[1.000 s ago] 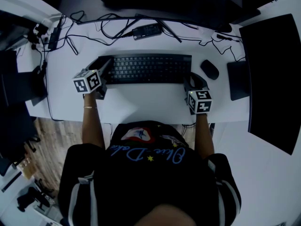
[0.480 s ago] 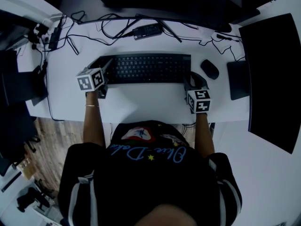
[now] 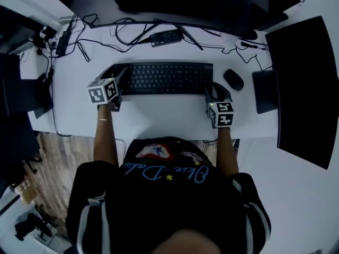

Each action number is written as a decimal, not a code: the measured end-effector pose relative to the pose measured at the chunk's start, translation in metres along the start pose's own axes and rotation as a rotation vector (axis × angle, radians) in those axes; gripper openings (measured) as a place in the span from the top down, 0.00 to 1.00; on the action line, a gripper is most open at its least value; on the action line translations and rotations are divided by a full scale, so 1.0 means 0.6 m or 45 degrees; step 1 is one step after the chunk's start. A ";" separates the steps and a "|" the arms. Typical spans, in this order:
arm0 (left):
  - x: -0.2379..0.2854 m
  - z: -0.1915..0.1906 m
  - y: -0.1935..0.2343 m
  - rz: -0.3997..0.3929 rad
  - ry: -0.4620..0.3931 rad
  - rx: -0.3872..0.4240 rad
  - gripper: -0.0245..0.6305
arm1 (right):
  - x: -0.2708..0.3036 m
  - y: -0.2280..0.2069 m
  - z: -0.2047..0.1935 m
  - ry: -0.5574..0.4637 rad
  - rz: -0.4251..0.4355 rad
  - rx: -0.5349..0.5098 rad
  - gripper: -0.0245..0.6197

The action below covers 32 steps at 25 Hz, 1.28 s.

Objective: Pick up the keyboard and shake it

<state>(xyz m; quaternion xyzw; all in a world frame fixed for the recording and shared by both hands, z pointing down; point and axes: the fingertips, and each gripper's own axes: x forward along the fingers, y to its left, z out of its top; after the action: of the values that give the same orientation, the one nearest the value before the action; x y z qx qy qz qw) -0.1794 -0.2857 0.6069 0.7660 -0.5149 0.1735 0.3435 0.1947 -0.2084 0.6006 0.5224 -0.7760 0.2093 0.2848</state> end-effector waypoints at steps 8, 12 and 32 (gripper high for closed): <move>-0.047 0.027 -0.008 0.007 -0.167 0.006 0.62 | -0.032 -0.024 0.042 -0.105 -0.087 0.097 0.77; -0.076 0.050 -0.034 0.010 -0.278 0.098 0.81 | -0.064 -0.029 0.092 -0.248 -0.163 0.154 0.86; -0.243 0.142 -0.258 -0.217 -0.552 0.538 0.95 | -0.201 0.089 0.284 -0.710 0.003 0.066 0.96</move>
<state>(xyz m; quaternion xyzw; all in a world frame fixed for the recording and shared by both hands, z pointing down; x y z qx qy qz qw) -0.1059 -0.2118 0.4028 0.8799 -0.4627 0.0799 0.0724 0.1420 -0.2115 0.3919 0.5660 -0.8194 0.0774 0.0466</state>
